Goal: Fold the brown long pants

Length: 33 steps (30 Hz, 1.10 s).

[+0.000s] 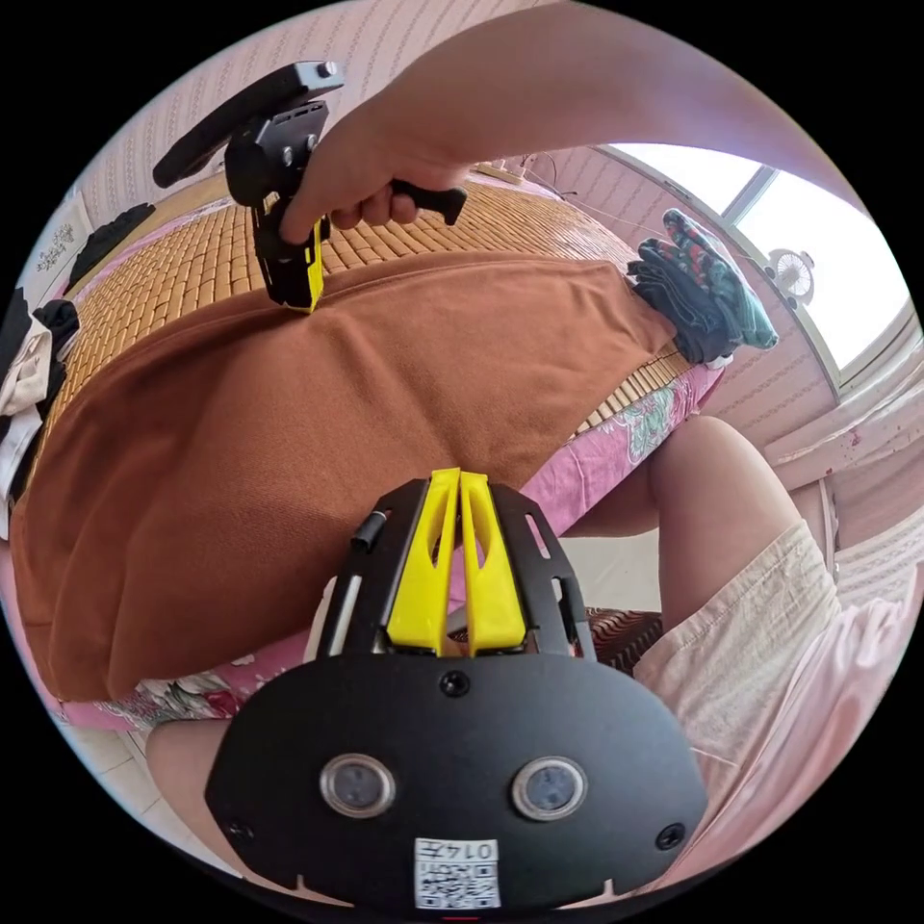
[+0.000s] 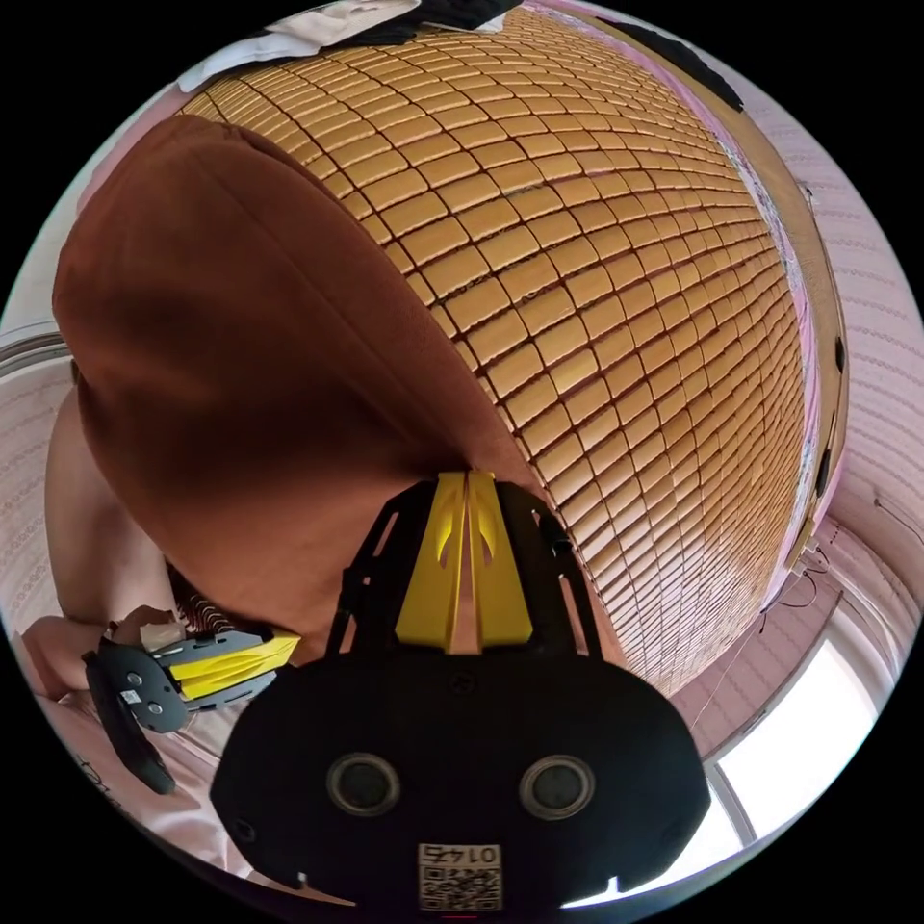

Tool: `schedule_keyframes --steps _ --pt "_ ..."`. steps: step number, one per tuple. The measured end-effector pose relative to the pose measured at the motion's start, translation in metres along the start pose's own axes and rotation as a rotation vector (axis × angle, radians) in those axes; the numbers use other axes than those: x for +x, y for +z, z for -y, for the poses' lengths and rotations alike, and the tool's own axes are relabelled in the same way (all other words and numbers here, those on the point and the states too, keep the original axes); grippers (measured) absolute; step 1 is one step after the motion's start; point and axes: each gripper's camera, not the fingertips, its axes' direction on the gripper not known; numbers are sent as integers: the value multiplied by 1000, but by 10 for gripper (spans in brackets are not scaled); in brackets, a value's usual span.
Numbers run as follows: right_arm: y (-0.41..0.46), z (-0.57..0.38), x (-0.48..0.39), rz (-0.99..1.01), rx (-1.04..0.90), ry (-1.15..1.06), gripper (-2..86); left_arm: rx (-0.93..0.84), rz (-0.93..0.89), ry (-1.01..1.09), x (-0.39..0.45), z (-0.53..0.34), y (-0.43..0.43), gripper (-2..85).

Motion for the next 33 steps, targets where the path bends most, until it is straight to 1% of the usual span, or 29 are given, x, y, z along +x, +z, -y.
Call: schedule_keyframes --steps 2,5,7,8,9,10,11,13,15,17,19,21,24,26,28,30,31,33 --pt "2 -10 6 30 30 27 -5 26 31 -1 4 -6 -3 -10" --pt "0 -55 26 148 216 149 -5 105 49 24 15 -24 -13 -10" --pt "-4 -124 45 305 476 283 -4 113 22 53 20 -30 -19 -10" --pt "-3 -145 49 329 532 316 -4 110 9 82 22 -32 -21 -10" --pt "3 -190 54 338 604 400 -2 108 8 90 23 -32 -22 -10" --pt "14 -236 59 308 630 509 -1 103 12 88 24 -33 -23 -10" --pt "21 -260 61 288 631 570 0 102 12 82 24 -34 -23 -10" --pt "53 -348 68 243 581 828 5 113 8 77 25 -35 -25 -10" --pt "76 -404 69 216 549 943 15 132 18 64 25 -34 -30 -9" --pt "96 -448 71 173 504 1041 49 161 6 29 22 -29 -38 -8" --pt "115 -489 78 145 476 1131 109 179 -16 -2 18 -23 -43 -4" --pt "126 -509 86 107 462 1170 126 181 -17 -45 12 -19 -47 1" --pt "143 -535 104 70 479 1216 134 165 28 -106 1 -15 -57 10" --pt "155 -546 117 112 495 1235 143 161 72 -146 -10 -16 -66 20" --pt "175 -556 131 198 491 1250 148 141 108 -183 -19 -16 -69 34" --pt "187 -561 135 249 488 1252 136 118 131 -230 -29 -15 -70 55" --pt "185 -565 132 213 491 1233 100 107 149 -266 -35 -13 -69 67" --pt "183 -569 129 194 497 1181 61 95 170 -285 -41 -8 -69 70"
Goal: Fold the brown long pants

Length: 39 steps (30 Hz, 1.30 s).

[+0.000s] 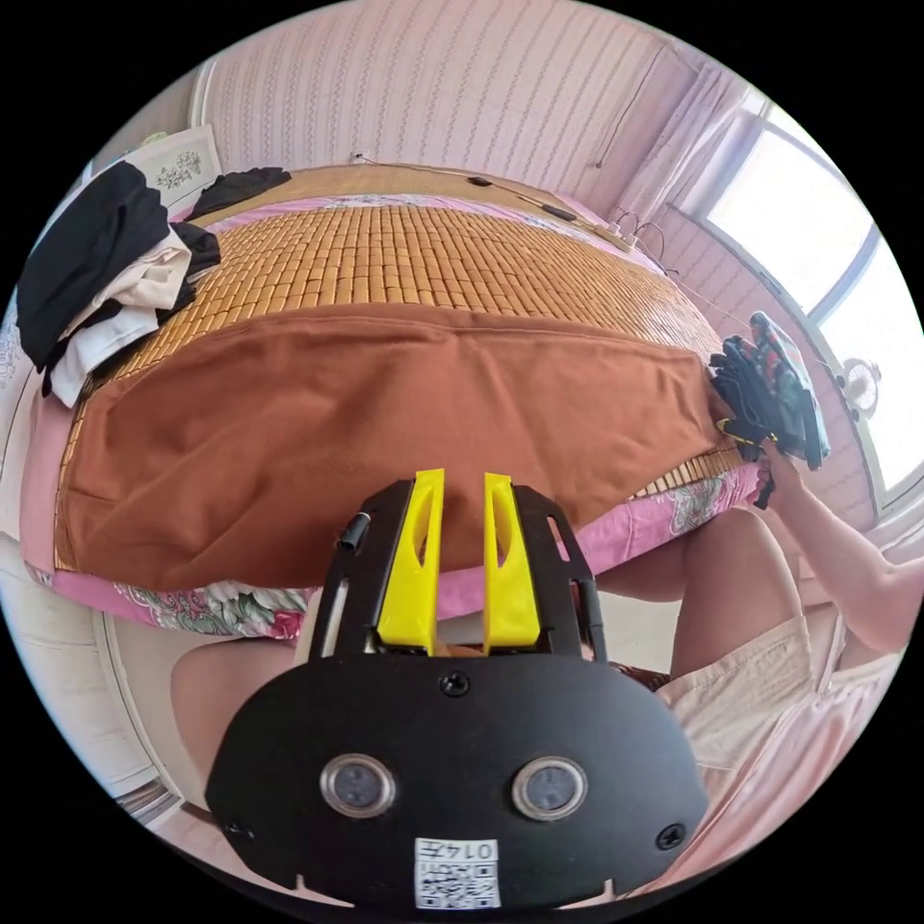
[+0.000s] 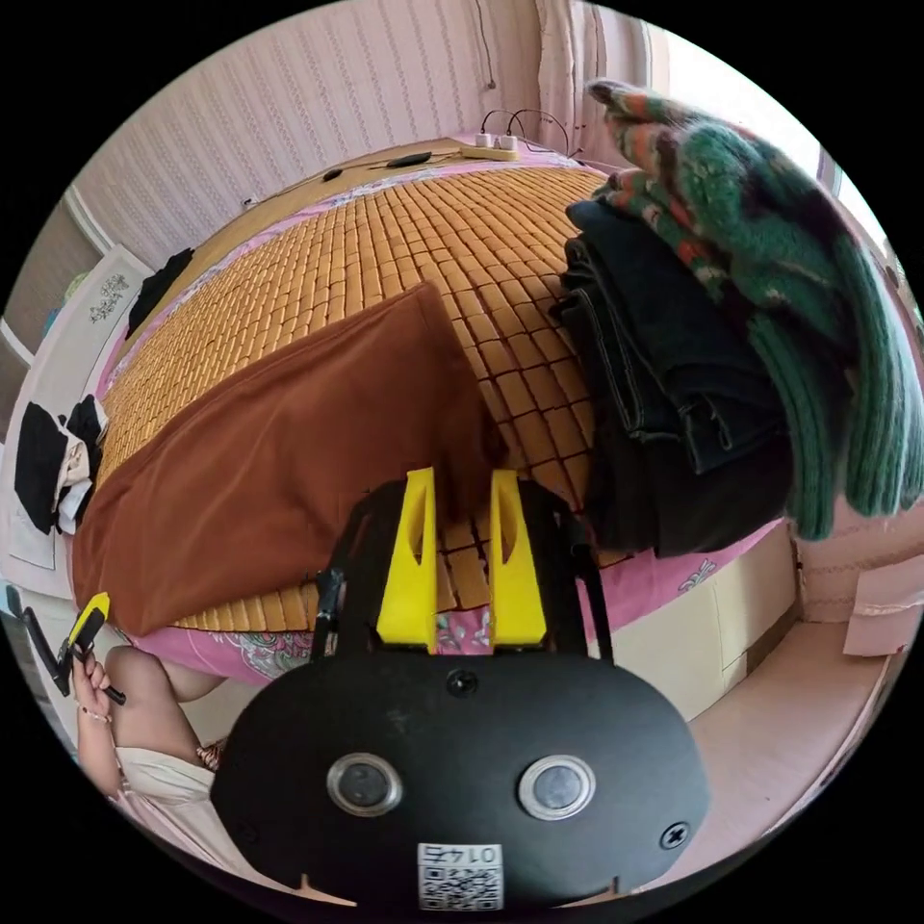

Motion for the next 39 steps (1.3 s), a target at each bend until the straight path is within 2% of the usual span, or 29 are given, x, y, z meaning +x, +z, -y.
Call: schedule_keyframes --steps 3,7,9,16,18,21,26,29,31,33,34,37,39 --pt "-9 -6 16 19 10 -4 32 -21 47 -15 -4 11 6 65" --pt "-51 -18 67 355 194 82 11 -90 70 -41 -10 17 20 58" --pt "-65 -22 87 505 257 110 8 -64 88 -28 -8 14 21 57" --pt "-108 -37 129 908 460 147 11 -124 59 41 2 27 23 2" --pt "-121 -41 138 972 502 158 12 -118 59 91 11 28 23 -5" --pt "-154 -43 147 957 564 113 14 -126 -20 133 26 32 26 -9" --pt "-220 -28 121 946 654 -84 18 -159 -321 135 61 42 46 -10" --pt "-241 -12 35 952 516 -403 24 -198 -523 74 61 48 51 -10" --pt "-223 -22 -58 912 287 -679 33 -164 -491 65 52 49 36 -10" --pt "-187 -44 -122 860 70 -848 45 -123 -422 41 33 49 14 -10" --pt "-155 -61 -153 836 -76 -892 52 -97 -380 16 17 47 -2 -10" --pt "-90 -94 -188 873 -349 -864 59 -69 -293 -39 -24 36 -34 -9" --pt "-76 -103 -196 820 -368 -824 64 -62 -241 -55 -41 31 -46 -7"
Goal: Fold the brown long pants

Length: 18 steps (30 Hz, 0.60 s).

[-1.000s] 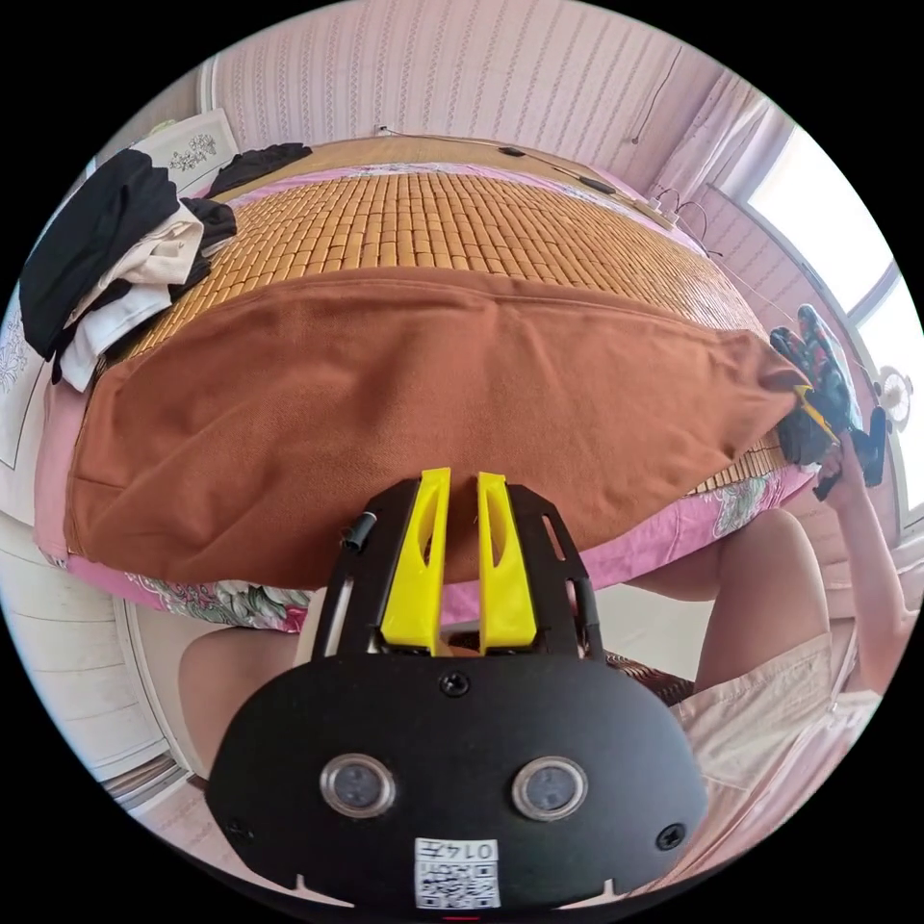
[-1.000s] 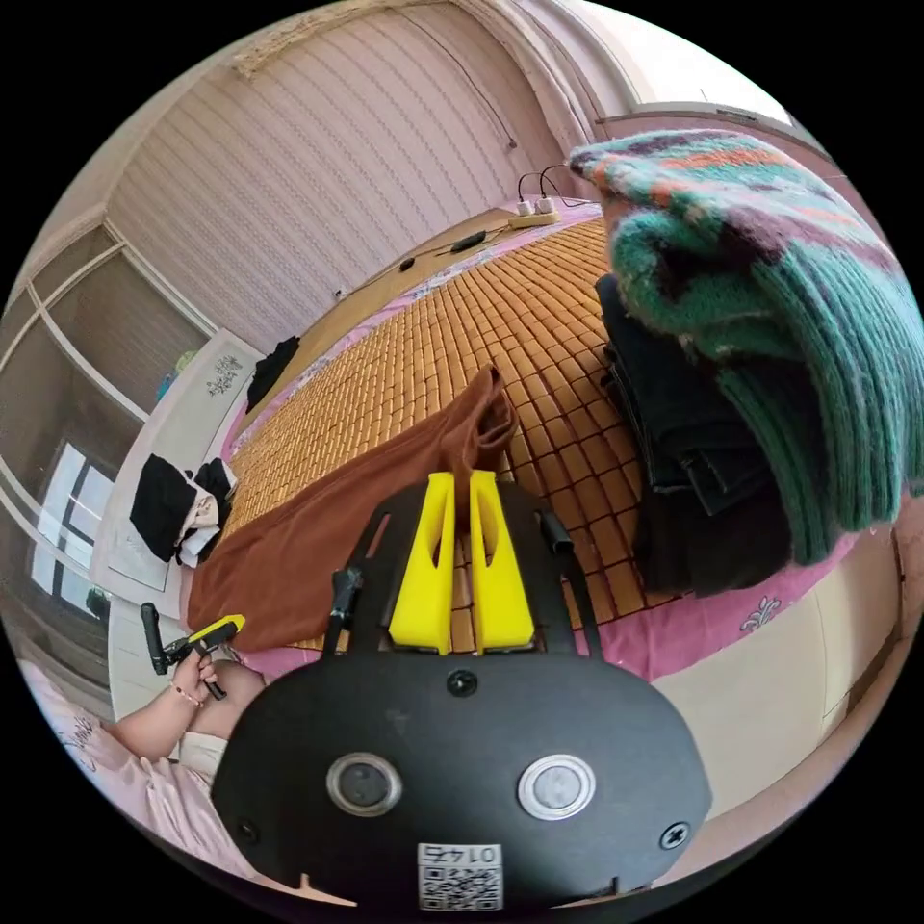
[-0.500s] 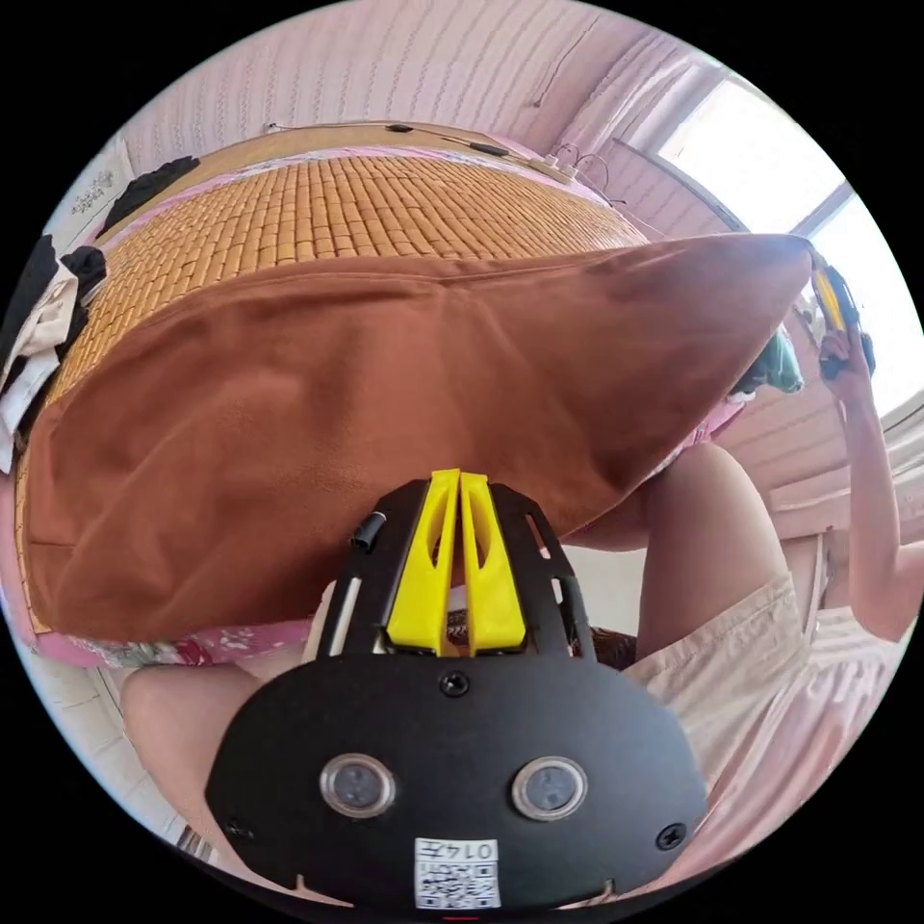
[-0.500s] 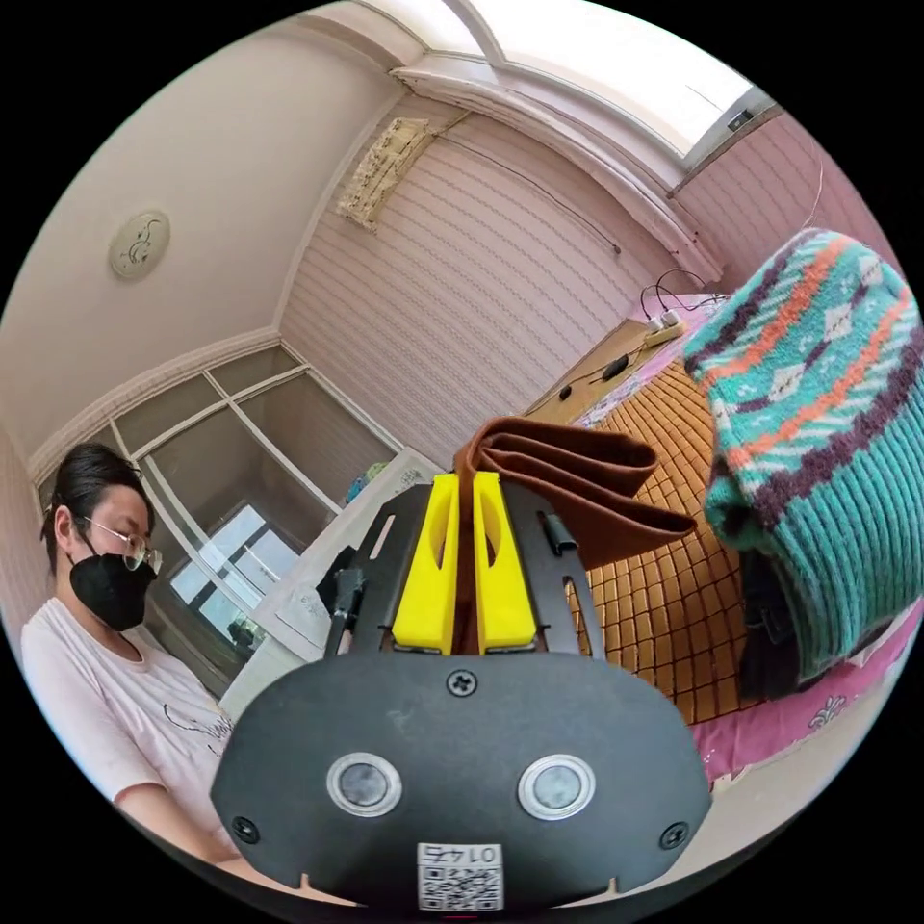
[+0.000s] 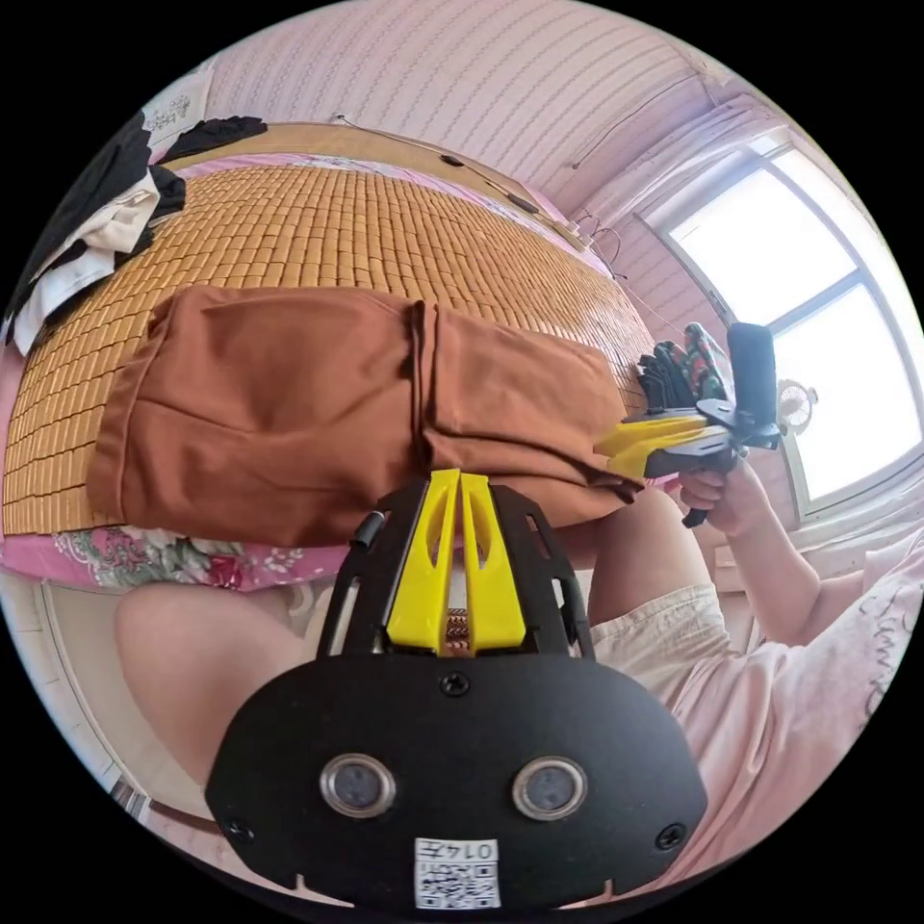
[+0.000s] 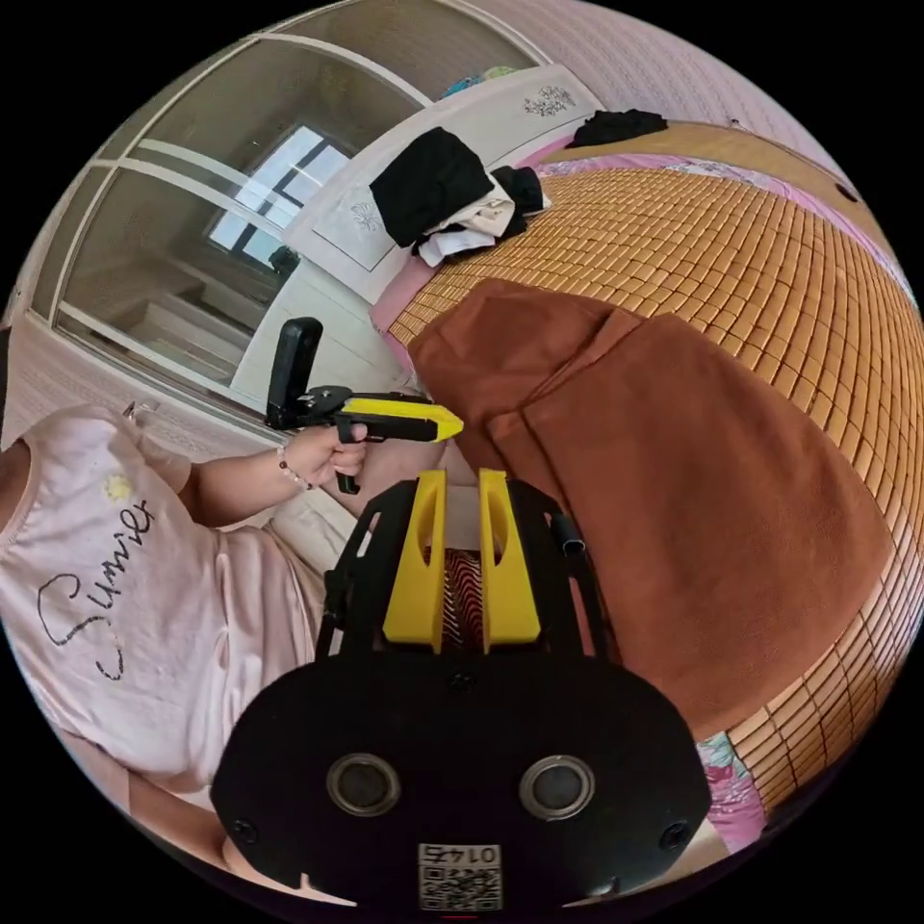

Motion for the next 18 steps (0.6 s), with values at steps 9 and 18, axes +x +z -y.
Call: schedule_keyframes --steps 9,18 --pt "77 67 -31 -532 -74 -118 93 -8 -21 31 12 27 15 60" --pt "75 96 -56 -472 -80 -237 16 -66 -111 -28 14 68 43 131"
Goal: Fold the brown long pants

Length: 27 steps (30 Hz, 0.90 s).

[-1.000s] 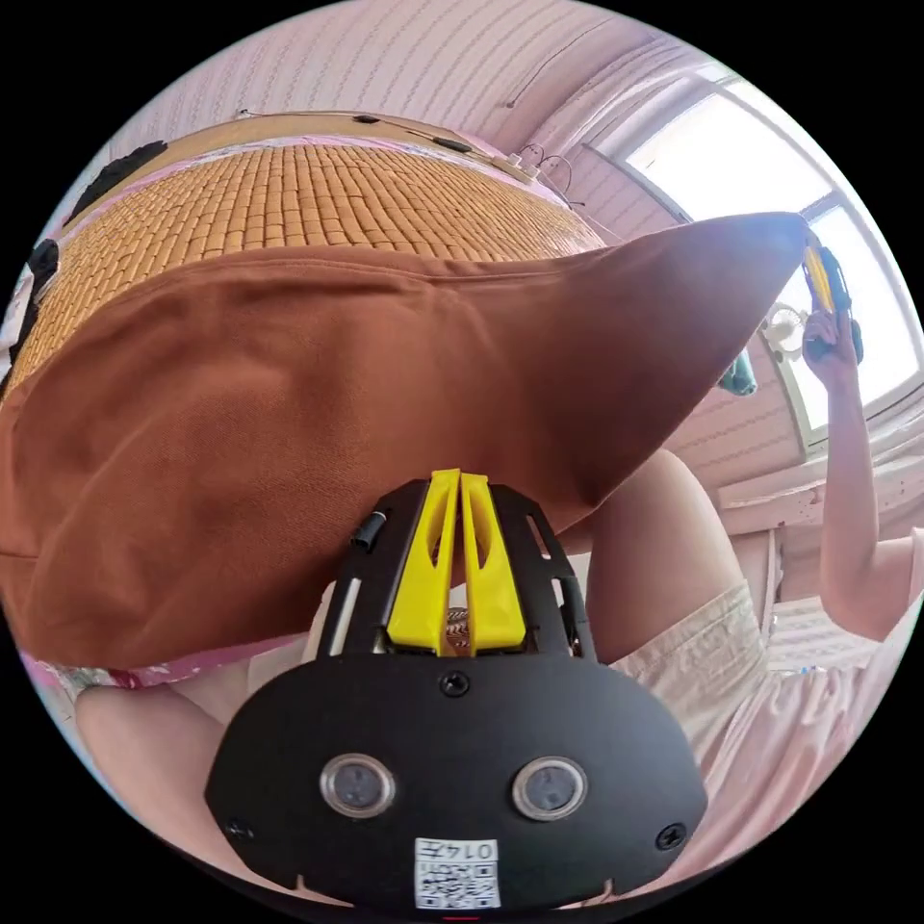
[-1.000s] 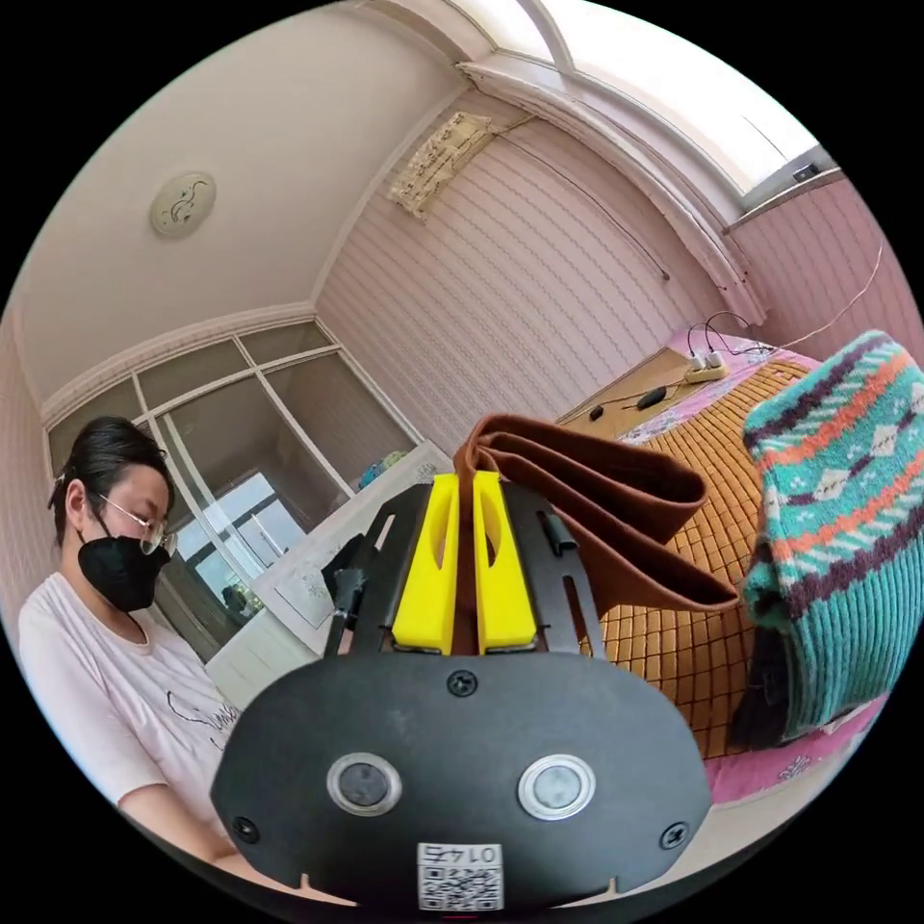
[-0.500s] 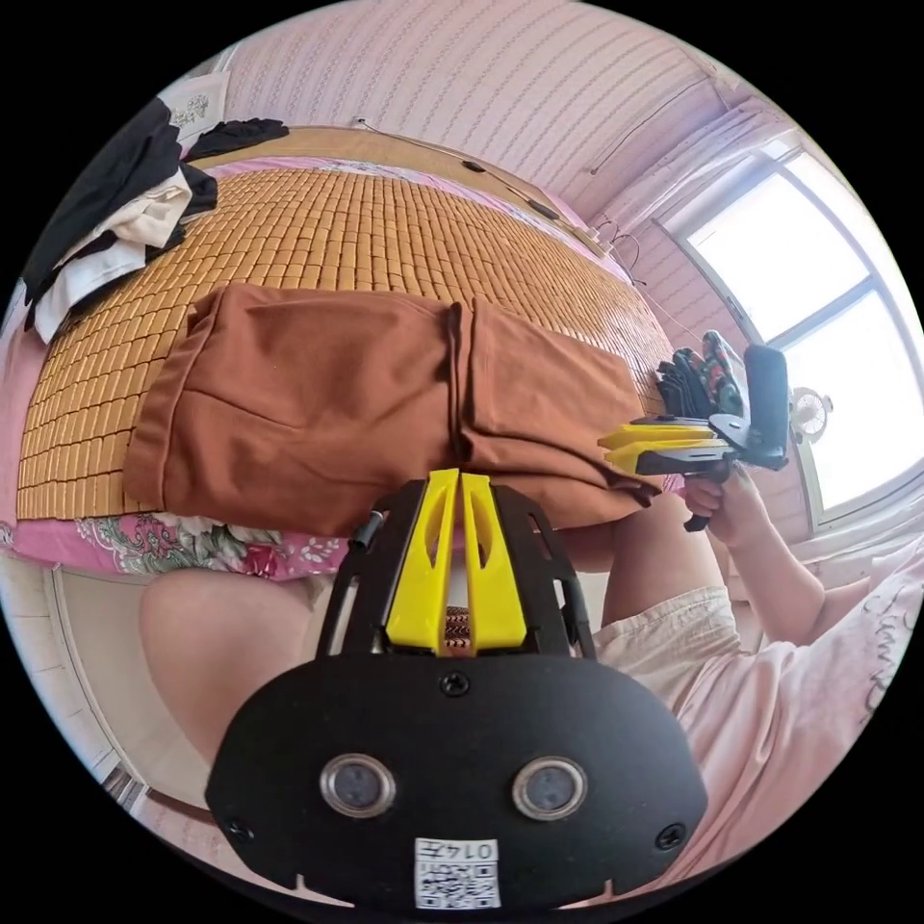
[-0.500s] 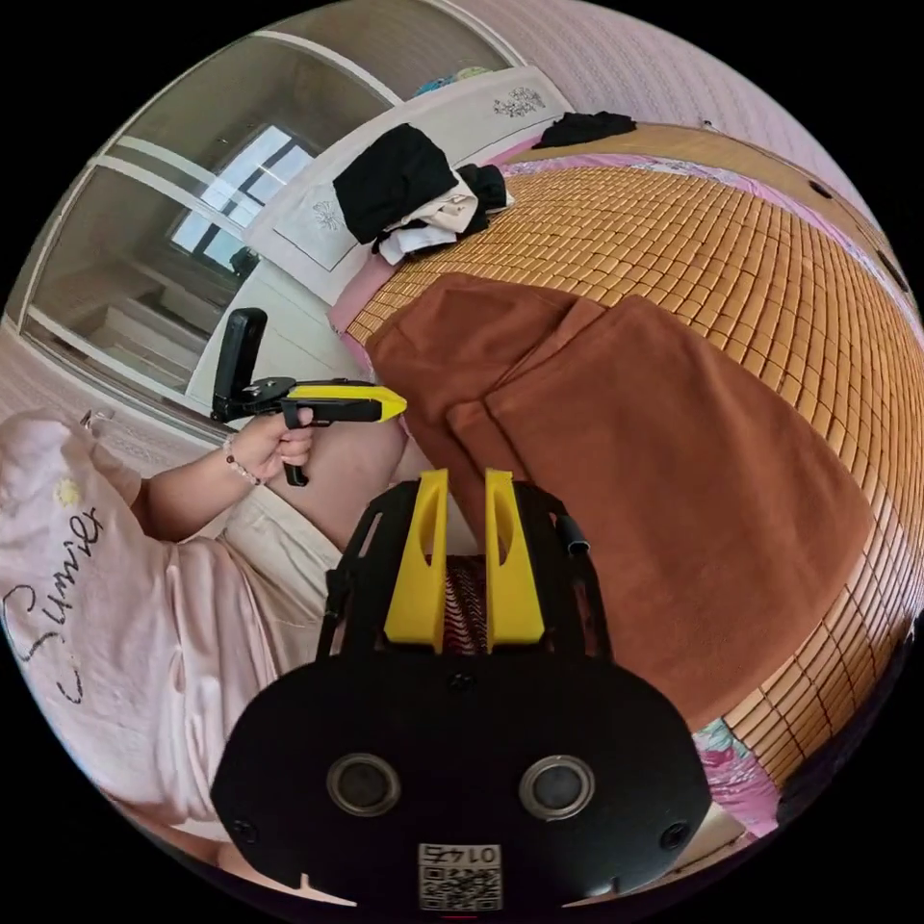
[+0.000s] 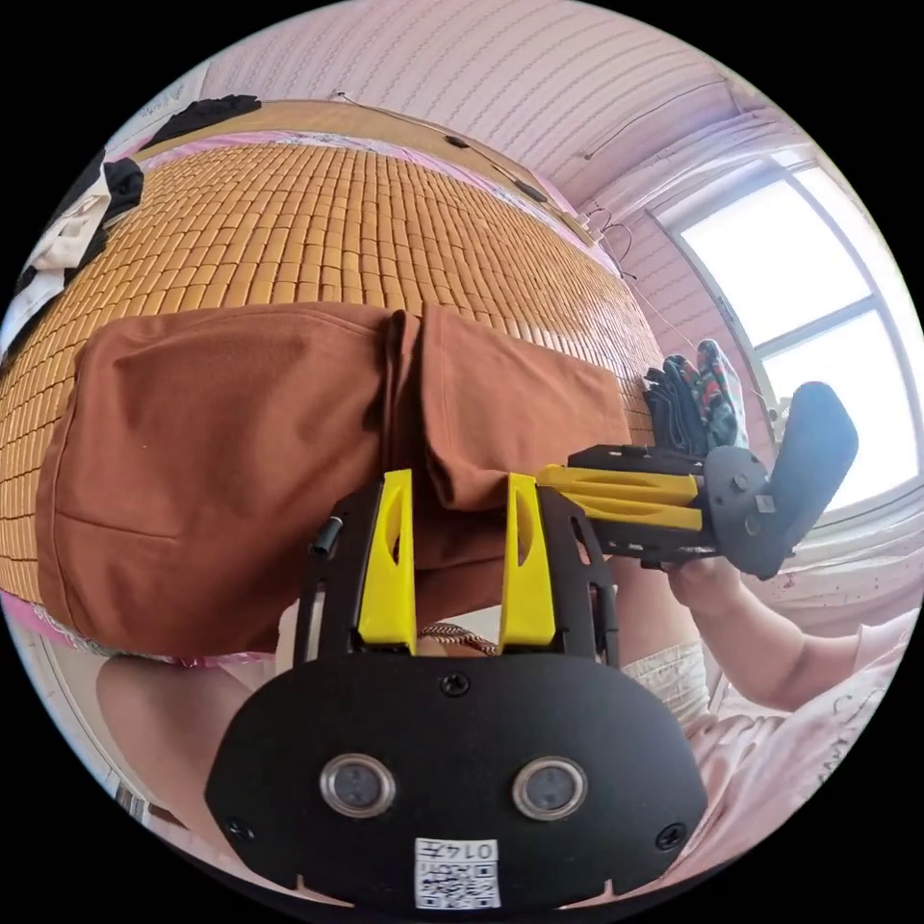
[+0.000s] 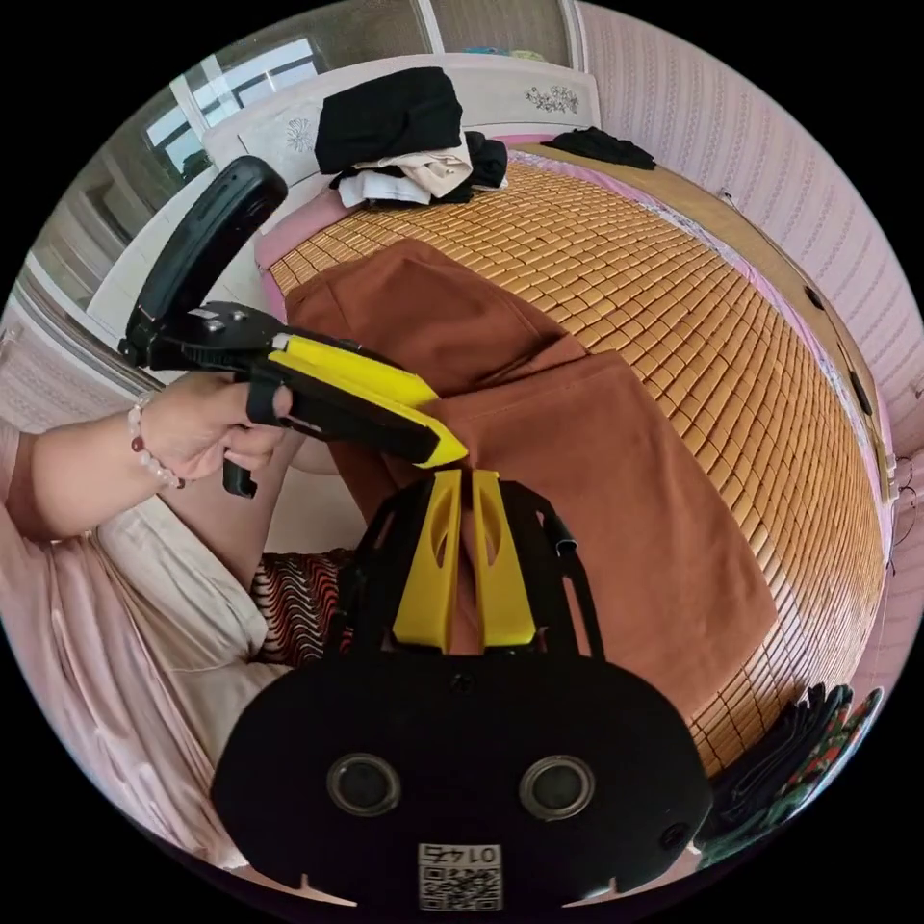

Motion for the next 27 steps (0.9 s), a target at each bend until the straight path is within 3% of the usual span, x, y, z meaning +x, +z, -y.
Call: schedule_keyframes --steps 3,8,12,17,21,23,25,27 --pt "-14 1 -10 38 51 -78 14 17 -36 28 7 -8 -13 116" --pt "41 26 6 93 -134 12 28 -79 101 11 -2 -31 10 86" --pt "12 44 31 160 -41 39 42 -75 104 23 3 -36 8 79" --pt "4 84 87 10 3 141 52 -70 167 87 20 -46 16 45" --pt "46 138 117 -56 -190 146 117 -18 220 149 35 -58 8 4" --pt "53 148 126 -22 -242 112 97 11 230 186 45 -64 1 -6" --pt "29 151 130 -41 -163 73 14 8 237 219 51 -67 -1 -8" --pt "9 153 129 -28 -104 35 0 11 236 233 53 -70 -2 -9"
